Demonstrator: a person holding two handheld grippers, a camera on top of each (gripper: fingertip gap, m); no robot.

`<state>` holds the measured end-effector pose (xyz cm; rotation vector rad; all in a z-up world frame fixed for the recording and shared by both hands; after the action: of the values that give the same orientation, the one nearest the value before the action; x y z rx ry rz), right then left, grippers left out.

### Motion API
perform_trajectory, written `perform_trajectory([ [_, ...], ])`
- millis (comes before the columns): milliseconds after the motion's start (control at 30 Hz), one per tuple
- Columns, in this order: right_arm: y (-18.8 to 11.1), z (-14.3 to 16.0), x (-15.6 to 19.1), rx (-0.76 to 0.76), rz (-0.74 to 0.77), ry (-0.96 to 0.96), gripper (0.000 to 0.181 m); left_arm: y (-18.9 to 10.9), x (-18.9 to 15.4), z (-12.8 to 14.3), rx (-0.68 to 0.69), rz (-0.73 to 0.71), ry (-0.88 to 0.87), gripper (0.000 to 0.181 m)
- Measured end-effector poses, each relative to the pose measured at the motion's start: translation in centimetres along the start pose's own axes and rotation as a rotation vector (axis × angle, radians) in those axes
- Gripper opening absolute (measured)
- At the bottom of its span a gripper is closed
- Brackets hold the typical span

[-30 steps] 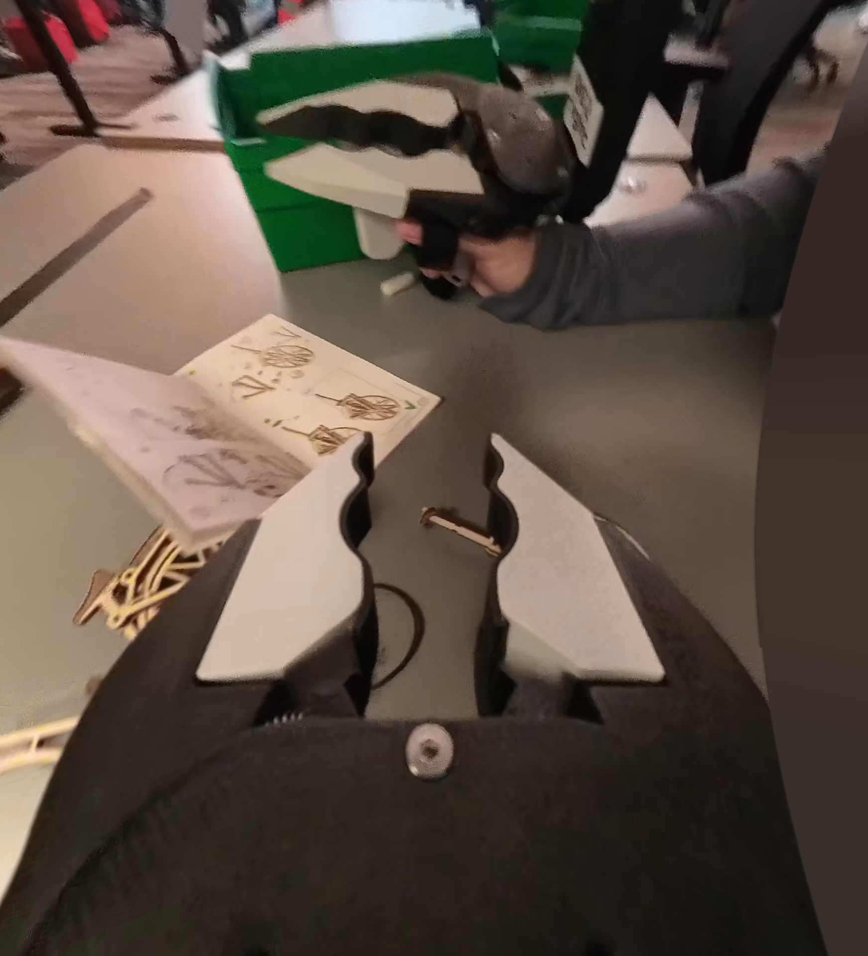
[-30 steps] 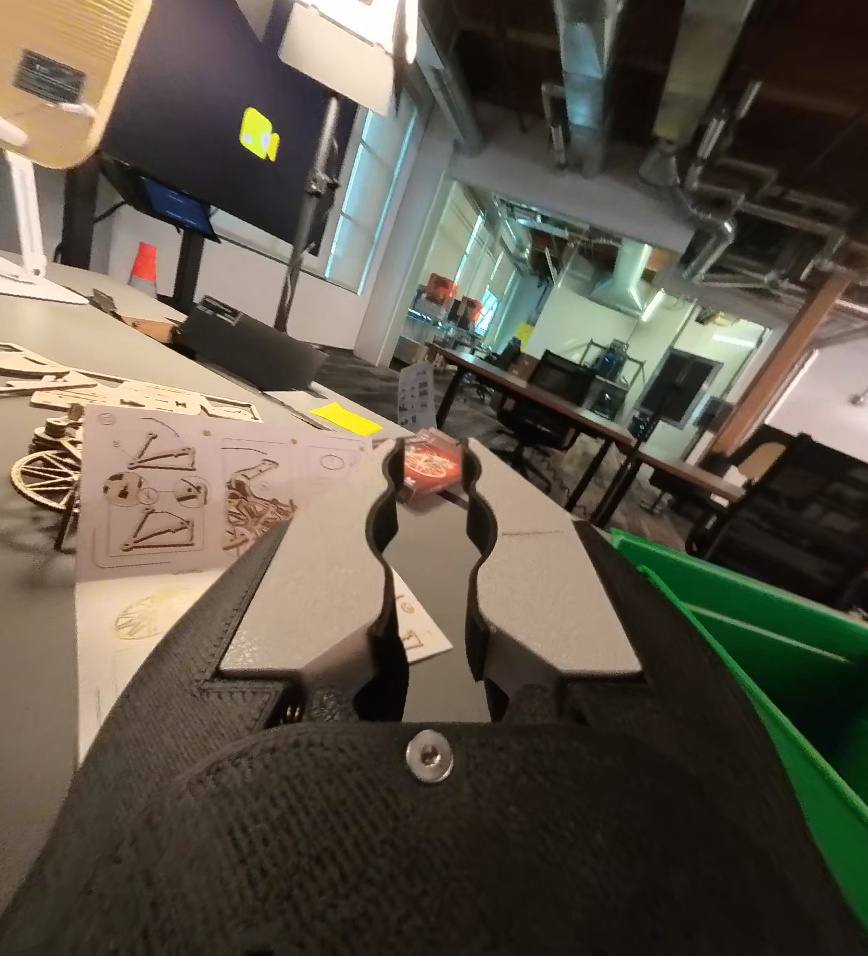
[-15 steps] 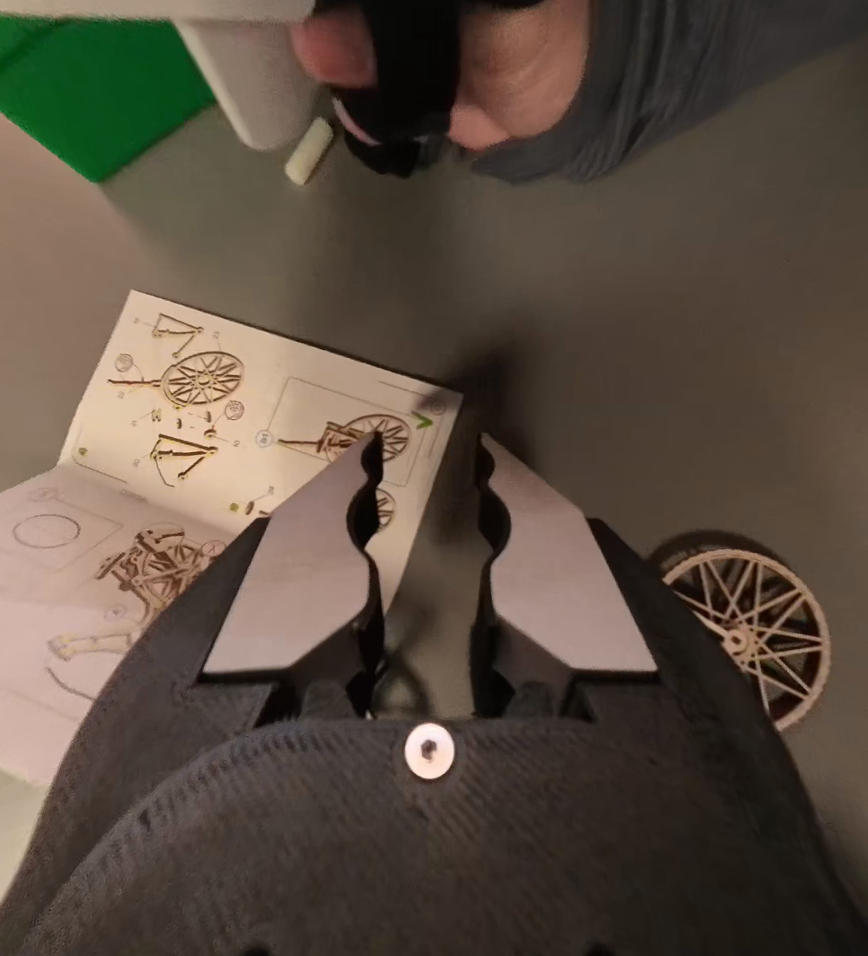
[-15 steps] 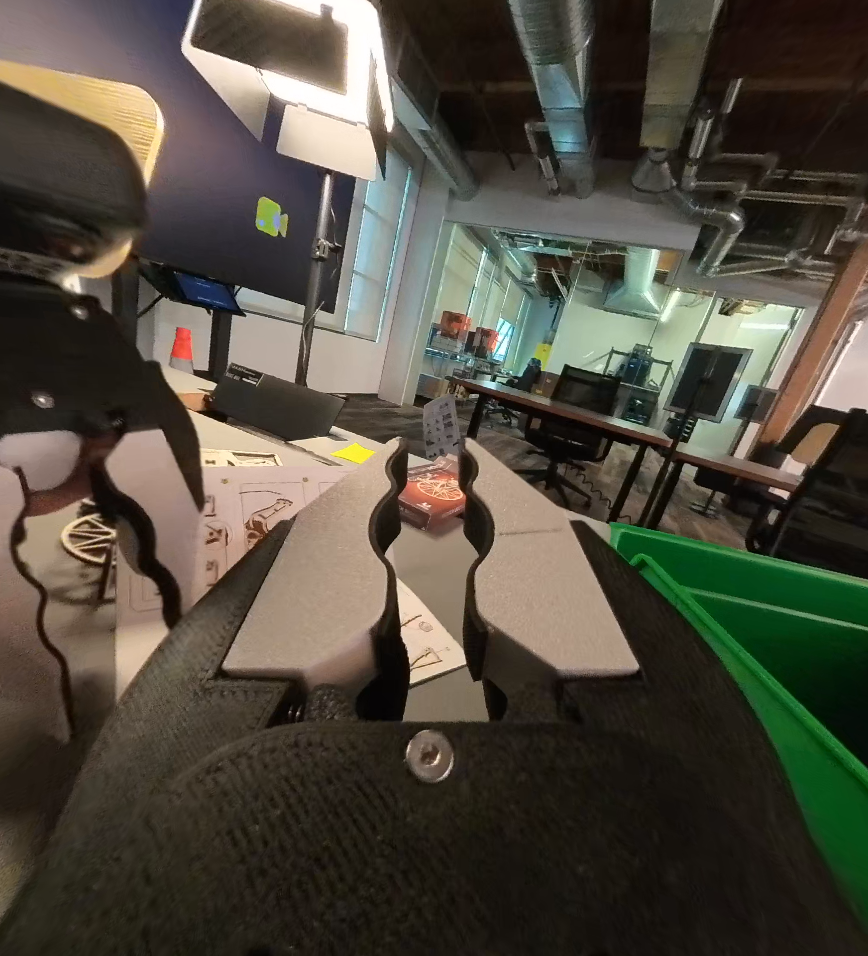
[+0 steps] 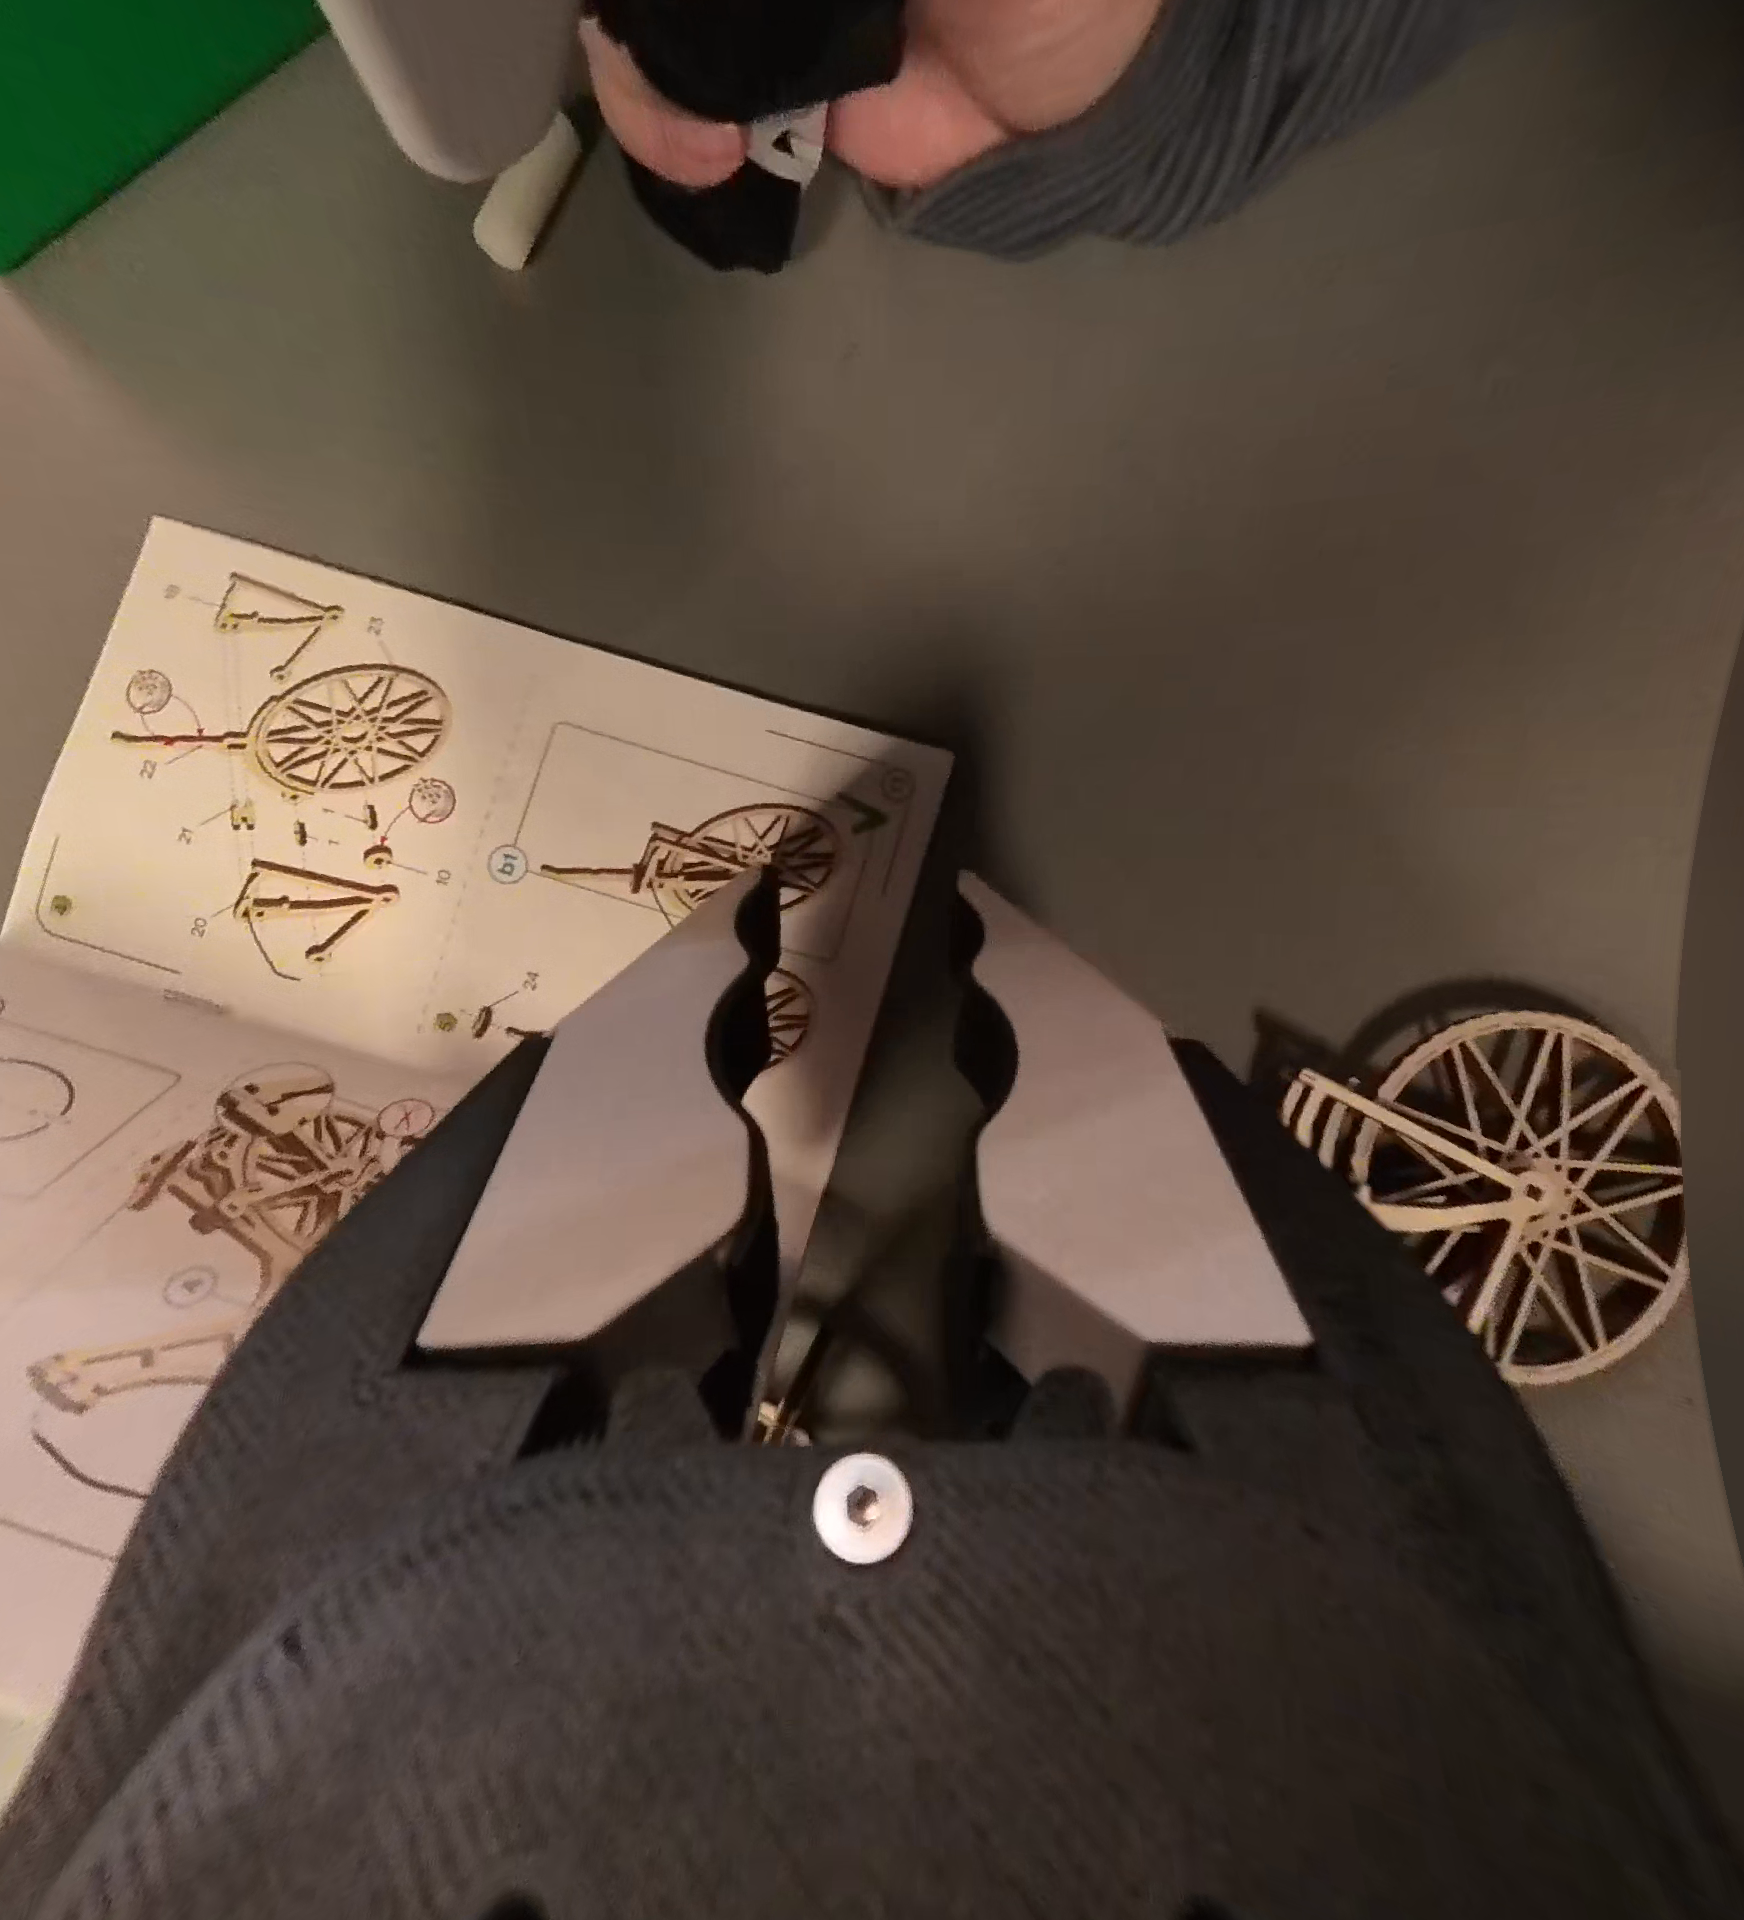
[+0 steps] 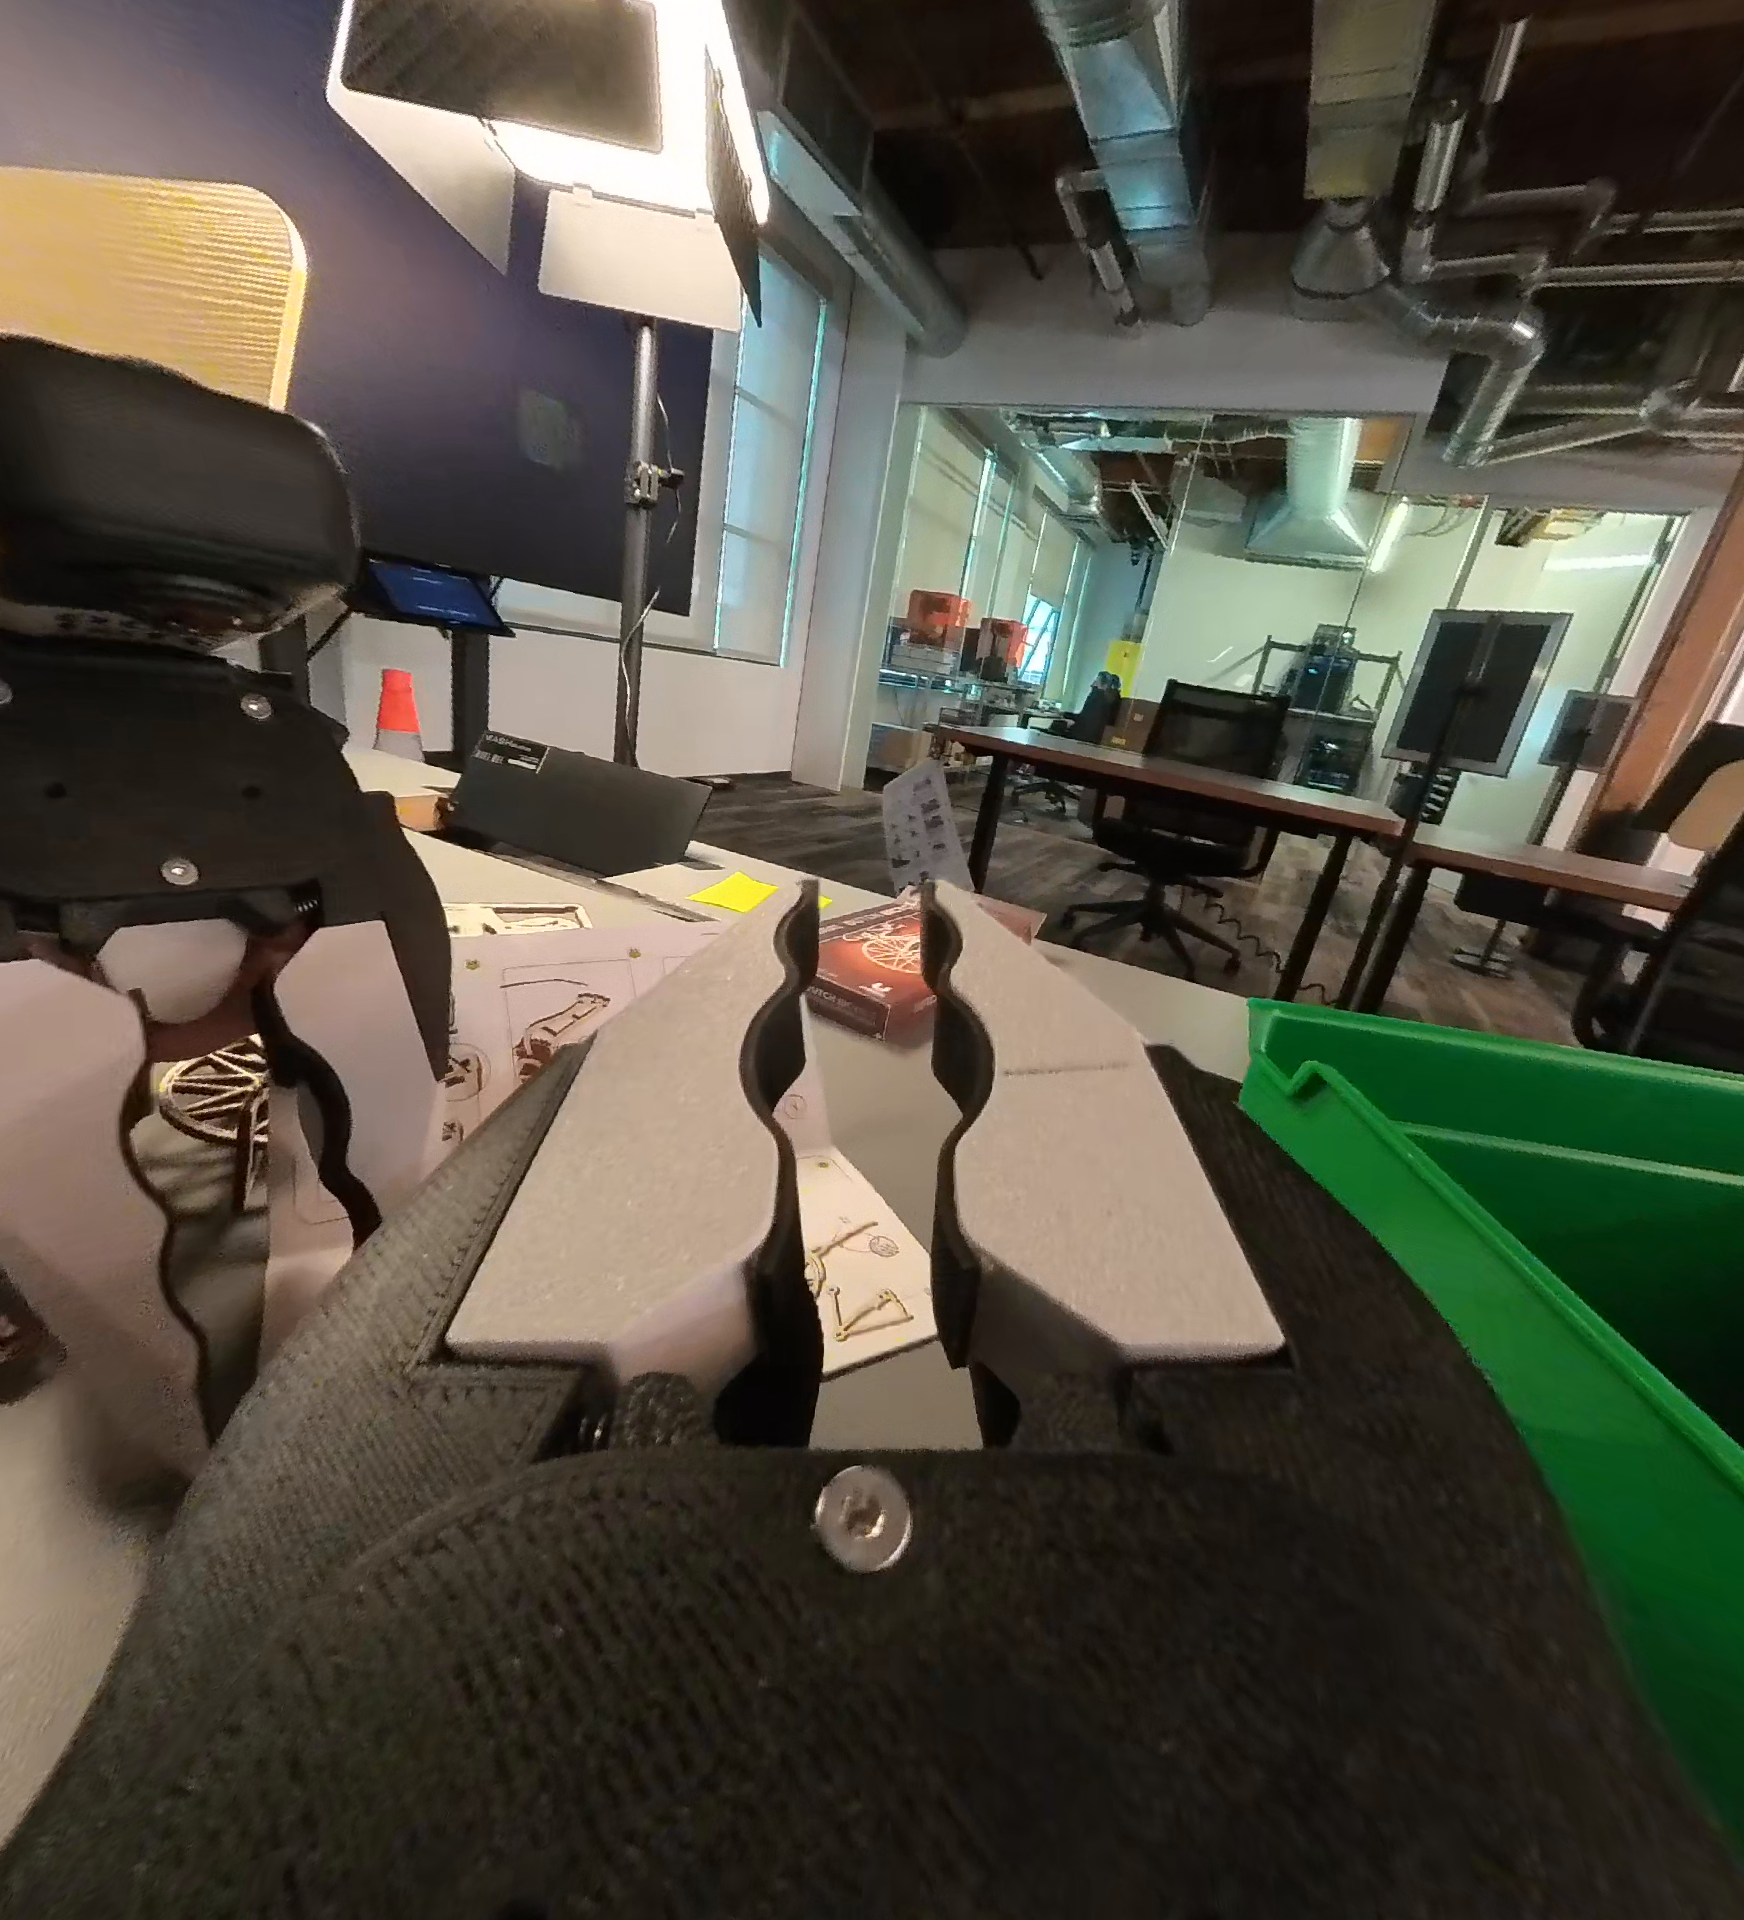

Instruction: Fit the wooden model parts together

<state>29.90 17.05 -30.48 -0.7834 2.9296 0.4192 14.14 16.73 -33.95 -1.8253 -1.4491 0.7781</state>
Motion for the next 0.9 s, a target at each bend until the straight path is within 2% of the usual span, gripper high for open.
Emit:
perform_trajectory([
  [100, 0.0, 0.0, -0.1, 0.000, -0.001, 0.009, 0.017, -0.1, 0.2, 0.1, -0.005, 0.003, -0.012, 0.025],
  [367, 0.0, 0.0, 0.1, -0.001, -0.010, 0.000, 0.017, -0.2, 0.2, 0.2, -0.014, 0.013, -0.030, 0.027],
  [500, -0.1, 0.0, 0.0, -0.003, -0.005, -0.001, 0.017, -2.3, -0.3, -0.1, -0.149, 0.007, -0.082, 0.028],
  [667, 0.0, -0.1, 0.3, -0.004, -0.013, -0.030, 0.017, -5.4, -1.6, 1.8, -0.336, -0.092, -0.339, 0.031],
  [767, 0.0, -0.2, 0.5, -0.006, -0.020, -0.054, 0.017, -5.5, -3.3, 4.0, -0.334, -0.140, -0.547, 0.036],
  [900, 0.0, -0.3, 0.8, -0.012, -0.024, -0.078, 0.016, -4.8, -5.6, 5.7, -0.303, -0.121, -0.738, 0.041],
])
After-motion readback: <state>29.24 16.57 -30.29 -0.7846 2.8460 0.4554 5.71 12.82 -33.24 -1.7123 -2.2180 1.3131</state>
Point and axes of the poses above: each gripper's, where its closed fingertips meet, y out along the fingers, z out of its underside, x = y × z across the jaws, the point moved 9 cm from there along -y, back along the fingers, and after that the axes turned 3 degrees about z, right-handed, at the moved point
